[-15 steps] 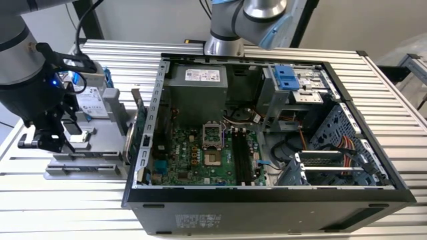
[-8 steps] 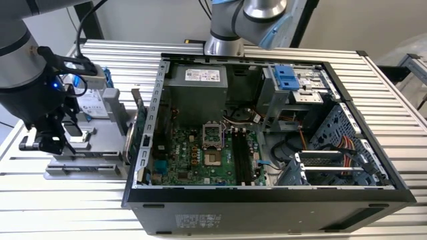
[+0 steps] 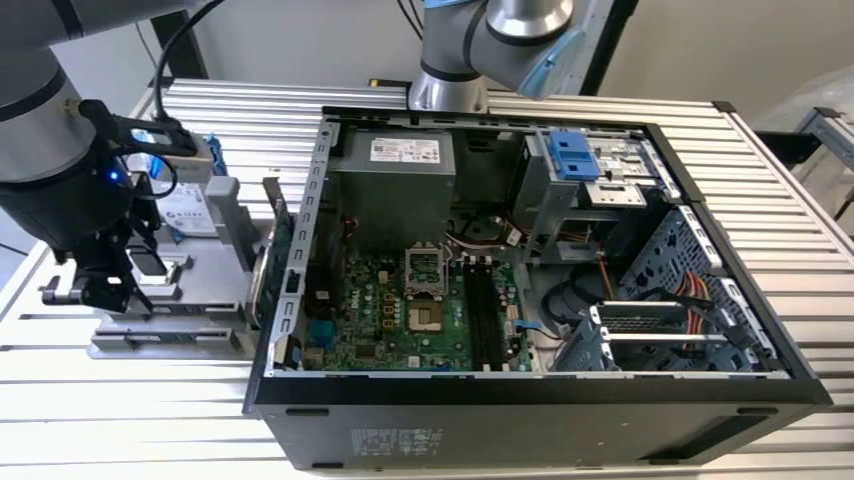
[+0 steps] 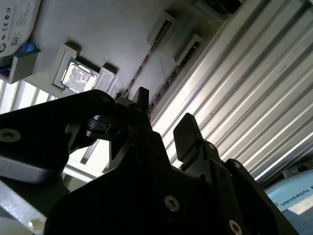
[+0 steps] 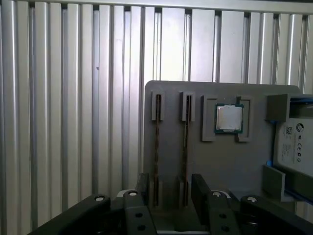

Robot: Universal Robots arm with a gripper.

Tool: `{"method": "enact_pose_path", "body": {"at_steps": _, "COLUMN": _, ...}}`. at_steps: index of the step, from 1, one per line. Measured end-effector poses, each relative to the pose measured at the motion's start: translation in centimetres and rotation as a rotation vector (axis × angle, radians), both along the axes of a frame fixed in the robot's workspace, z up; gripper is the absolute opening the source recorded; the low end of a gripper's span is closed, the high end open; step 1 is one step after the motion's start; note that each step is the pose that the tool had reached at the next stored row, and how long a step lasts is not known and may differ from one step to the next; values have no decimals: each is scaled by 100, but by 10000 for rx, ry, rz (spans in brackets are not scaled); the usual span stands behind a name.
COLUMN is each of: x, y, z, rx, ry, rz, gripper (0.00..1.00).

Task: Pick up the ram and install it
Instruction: 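Pick up the ram and move it above insertion slot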

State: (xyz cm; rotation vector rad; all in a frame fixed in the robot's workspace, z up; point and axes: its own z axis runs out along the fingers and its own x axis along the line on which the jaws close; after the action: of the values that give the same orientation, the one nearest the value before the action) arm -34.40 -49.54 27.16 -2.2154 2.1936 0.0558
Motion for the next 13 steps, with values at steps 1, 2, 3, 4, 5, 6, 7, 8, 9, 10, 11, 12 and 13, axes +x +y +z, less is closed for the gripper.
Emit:
{"method": "enact_pose_path", "body": {"at_steps": 1, "x": 0, "y": 0, "z": -6, "rx": 0, "ry": 0, "rz": 0, "gripper": 100}}
{"method": "enact_pose_path", "body": {"at_steps": 2, "x": 0, "y": 0, "z": -14, "rx": 0, "ry": 0, "rz": 0, "gripper": 100}}
{"method": "enact_pose_path", "body": {"at_steps": 3, "x": 0, "y": 0, "z": -22, "rx": 0, "ry": 0, "rz": 0, "gripper": 100}}
{"method": "enact_pose_path", "body": {"at_steps": 4, "x": 0, "y": 0, "z": -29, "rx": -1, "ry": -1, "rz": 1, "gripper": 100}}
{"method": "enact_pose_path", "body": {"at_steps": 5, "x": 0, "y": 0, "z": -36, "rx": -2, "ry": 0, "rz": 1, "gripper": 100}}
{"method": "enact_pose_path", "body": {"at_steps": 6, "x": 0, "y": 0, "z": -43, "rx": -3, "ry": 0, "rz": 1, "gripper": 100}}
{"method": "enact_pose_path", "body": {"at_steps": 7, "x": 0, "y": 0, "z": -50, "rx": -3, "ry": -1, "rz": 1, "gripper": 100}}
{"method": "enact_pose_path", "body": {"at_steps": 8, "x": 0, "y": 0, "z": -56, "rx": -3, "ry": -1, "rz": 1, "gripper": 100}}
{"method": "enact_pose_path", "body": {"at_steps": 9, "x": 0, "y": 0, "z": -60, "rx": -5, "ry": 1, "rz": 0, "gripper": 100}}
{"method": "enact_pose_path", "body": {"at_steps": 10, "x": 0, "y": 0, "z": -65, "rx": -5, "ry": 1, "rz": 0, "gripper": 100}}
{"method": "enact_pose_path", "body": {"at_steps": 11, "x": 0, "y": 0, "z": -67, "rx": -6, "ry": 2, "rz": 0, "gripper": 100}}
{"method": "enact_pose_path", "body": {"at_steps": 12, "x": 0, "y": 0, "z": -67, "rx": -7, "ry": 2, "rz": 0, "gripper": 100}}
{"method": "enact_pose_path", "body": {"at_steps": 13, "x": 0, "y": 0, "z": -67, "rx": -6, "ry": 2, "rz": 0, "gripper": 100}}
